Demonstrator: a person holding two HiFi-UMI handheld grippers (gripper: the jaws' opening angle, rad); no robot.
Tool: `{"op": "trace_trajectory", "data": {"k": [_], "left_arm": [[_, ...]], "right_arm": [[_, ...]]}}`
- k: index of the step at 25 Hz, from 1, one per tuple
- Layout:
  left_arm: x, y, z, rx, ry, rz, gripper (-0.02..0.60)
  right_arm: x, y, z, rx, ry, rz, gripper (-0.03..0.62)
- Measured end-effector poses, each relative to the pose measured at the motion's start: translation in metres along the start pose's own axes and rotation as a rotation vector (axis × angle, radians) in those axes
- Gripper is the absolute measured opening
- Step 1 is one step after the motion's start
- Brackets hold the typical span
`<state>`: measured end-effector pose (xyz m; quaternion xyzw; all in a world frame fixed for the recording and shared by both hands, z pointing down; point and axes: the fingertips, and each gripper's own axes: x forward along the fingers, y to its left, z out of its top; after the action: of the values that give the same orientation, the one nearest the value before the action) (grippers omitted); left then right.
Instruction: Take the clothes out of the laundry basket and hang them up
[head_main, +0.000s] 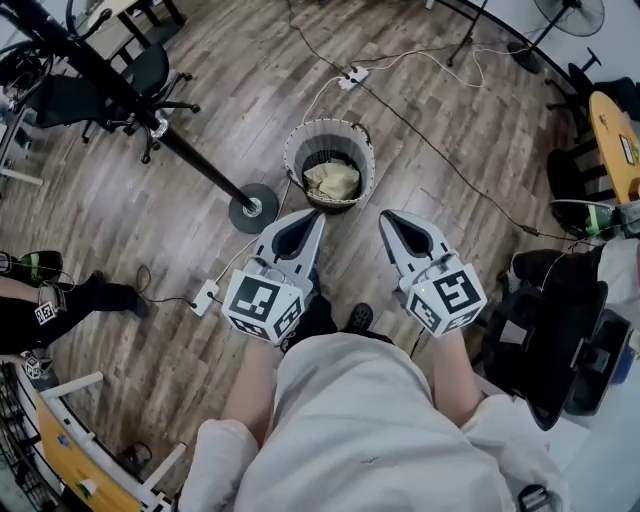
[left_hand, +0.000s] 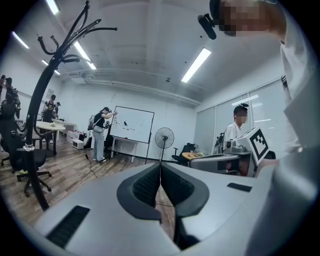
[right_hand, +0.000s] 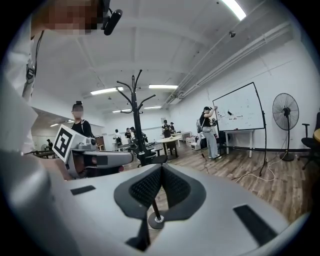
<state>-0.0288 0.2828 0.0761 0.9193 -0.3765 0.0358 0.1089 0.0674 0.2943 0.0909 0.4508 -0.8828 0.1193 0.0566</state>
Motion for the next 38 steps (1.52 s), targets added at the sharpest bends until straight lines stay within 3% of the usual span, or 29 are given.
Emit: {"op": "trace_trajectory", "data": {"k": [13,23,31,38], "left_arm": [[0.024,0.078,0.011,0.021,0.021,-0.095,0.021],[0.042,0.102,-0.002,-0.003,0.066,-0.198,0.021],[0.053,0.113,-0.039,-0.058,0.154,-0.216,0.021],[0.067,0.127,-0.059,-0.090,0.199,-0.175,0.022]], "right_arm": [[0.075,-0.007,0.011,0.012,0.015,-0.096,0.008],[0.097,-0.009,0.004,0.034,0.038,-0.175,0.008],[0.099,-0.021,-0.026,0.093,0.103,-0.222,0.018],[0.111,-0.037,-0.045,0.128,0.157,-0.188,0.029]]}}
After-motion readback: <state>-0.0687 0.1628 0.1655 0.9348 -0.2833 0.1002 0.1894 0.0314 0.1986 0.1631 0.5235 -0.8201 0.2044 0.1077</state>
